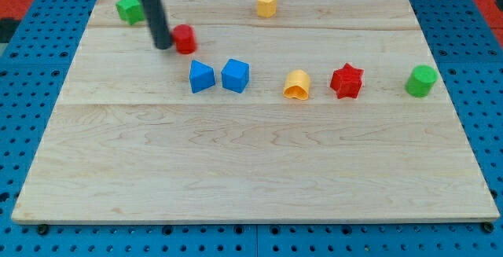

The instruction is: Move red circle towards top right

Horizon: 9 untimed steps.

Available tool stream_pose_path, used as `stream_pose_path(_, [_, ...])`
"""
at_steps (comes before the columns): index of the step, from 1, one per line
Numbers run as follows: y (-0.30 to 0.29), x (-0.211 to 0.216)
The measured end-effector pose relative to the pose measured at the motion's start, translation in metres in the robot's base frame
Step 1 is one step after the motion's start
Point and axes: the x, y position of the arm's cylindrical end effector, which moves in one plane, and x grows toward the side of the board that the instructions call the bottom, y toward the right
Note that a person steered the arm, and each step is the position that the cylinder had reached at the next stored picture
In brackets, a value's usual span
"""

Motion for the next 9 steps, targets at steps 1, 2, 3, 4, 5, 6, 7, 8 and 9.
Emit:
stream_pose_path(1, [0.068, -0.012])
stream_pose_path(2, [0.13, -0.023])
stream_pose_path(3, [0.175, -0.033])
stream_pose_path(4, [0.123, -0.033])
stream_pose_path(5, [0.102, -0.042])
stream_pose_path(6, [0.137, -0.062])
stream_pose_path(7, [0.152, -0.075])
stream_pose_path(8, [0.15, -0.075])
stream_pose_path(9, [0.166, -0.075])
